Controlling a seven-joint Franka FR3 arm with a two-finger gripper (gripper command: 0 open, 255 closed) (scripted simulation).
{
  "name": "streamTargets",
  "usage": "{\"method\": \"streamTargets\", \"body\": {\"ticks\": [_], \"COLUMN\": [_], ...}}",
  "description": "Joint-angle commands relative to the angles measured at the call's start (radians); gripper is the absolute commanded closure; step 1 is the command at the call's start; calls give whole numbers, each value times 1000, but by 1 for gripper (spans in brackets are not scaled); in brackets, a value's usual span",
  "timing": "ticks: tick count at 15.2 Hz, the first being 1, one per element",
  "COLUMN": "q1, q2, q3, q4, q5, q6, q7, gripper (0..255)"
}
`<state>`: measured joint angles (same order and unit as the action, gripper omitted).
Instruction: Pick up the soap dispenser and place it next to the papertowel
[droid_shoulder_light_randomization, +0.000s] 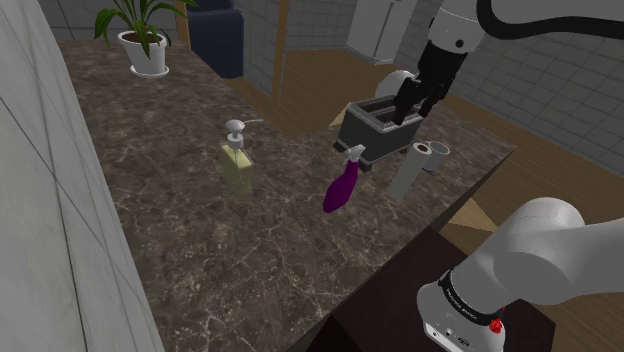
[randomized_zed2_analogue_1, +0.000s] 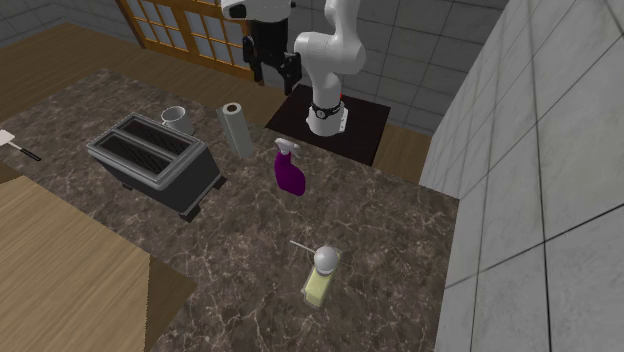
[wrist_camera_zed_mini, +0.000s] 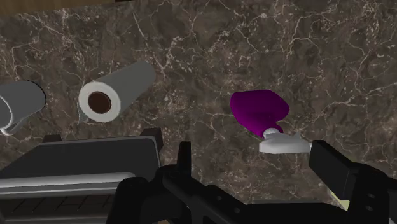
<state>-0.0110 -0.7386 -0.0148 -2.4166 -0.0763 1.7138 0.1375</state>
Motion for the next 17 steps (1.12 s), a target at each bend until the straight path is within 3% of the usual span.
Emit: {"method": "streamTargets", "body": {"ticks": [1, 10, 17], "q1": [0, 47, 63], "q2": [0, 223, 446], "q3": [0, 136, 237], "q4": [0, 16, 105], "q5": [0, 37, 4], "q6": [0, 235, 385], "q7": [0, 160, 297], "gripper": [0, 0, 0]}}
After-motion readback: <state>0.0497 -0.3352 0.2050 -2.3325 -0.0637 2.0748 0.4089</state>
